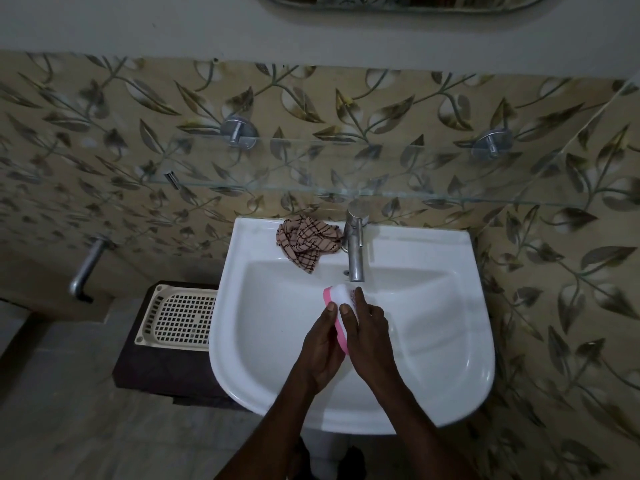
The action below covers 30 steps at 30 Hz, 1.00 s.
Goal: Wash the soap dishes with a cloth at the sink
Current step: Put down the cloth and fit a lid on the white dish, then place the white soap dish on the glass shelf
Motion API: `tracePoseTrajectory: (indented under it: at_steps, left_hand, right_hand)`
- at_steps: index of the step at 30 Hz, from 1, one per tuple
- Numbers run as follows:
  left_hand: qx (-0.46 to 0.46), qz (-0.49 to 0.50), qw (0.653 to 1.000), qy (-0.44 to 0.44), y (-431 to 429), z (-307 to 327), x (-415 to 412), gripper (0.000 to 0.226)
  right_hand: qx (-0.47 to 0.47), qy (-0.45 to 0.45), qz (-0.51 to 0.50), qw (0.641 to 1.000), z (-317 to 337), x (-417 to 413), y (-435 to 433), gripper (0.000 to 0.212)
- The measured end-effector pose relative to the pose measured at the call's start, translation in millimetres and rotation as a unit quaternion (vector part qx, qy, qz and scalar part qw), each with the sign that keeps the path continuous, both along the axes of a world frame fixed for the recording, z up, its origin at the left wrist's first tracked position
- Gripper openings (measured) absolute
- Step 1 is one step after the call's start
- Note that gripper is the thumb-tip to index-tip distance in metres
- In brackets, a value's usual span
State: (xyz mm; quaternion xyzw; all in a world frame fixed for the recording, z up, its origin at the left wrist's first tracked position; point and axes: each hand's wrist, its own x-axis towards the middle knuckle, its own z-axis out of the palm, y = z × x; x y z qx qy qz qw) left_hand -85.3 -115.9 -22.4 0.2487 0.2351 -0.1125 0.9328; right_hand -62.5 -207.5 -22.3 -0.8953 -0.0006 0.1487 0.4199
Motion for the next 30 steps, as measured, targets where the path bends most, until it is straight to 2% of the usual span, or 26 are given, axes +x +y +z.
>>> tracePoseTrajectory:
  at_steps: [5,7,9,11,14,16,18,21,28,30]
  left_hand:
    - [-0.06,-0.011,0.998,0.026,3,4,4,0.071]
    - [-0.084,-0.004,0.995,0.052,5,3,7,0.067]
    - [-0.085,0.01,0.994,0.062,8,6,11,0.075]
    - [-0.041,0.017,0.996,0.076,13,11,14,0.073]
    - [0.116,-0.007,0.98,0.16,28,15,8,0.052]
    - [0.193,-0.032,0.965,0.175,37,23,3,0.042]
    - [0.244,-0.019,0.958,0.15,44,39,2,0.035]
    - [0.287,0.001,0.953,0.1,44,82,12,0.025]
    - [0.346,0.049,0.935,-0.06,41,209,40,0.019]
    - [0.359,0.058,0.928,-0.076,43,237,48,0.018]
  right_hand:
    - [-0.026,-0.005,0.031,0.999,1,4,-1,0.061]
    - [-0.047,-0.013,0.052,0.997,1,5,-3,0.066]
    - [-0.051,-0.019,0.073,0.996,2,5,-7,0.076]
    - [-0.033,-0.007,0.086,0.996,2,5,-12,0.084]
    - [-0.017,0.003,0.12,0.993,8,0,-24,0.092]
    - [-0.005,-0.002,0.113,0.994,17,-2,-32,0.099]
    - [0.032,-0.029,0.071,0.997,33,1,-38,0.097]
    - [0.081,-0.096,0.022,0.992,72,13,-42,0.079]
    - [0.126,-0.219,0.02,0.967,190,43,-48,0.08]
    - [0.12,-0.248,0.03,0.961,218,56,-49,0.084]
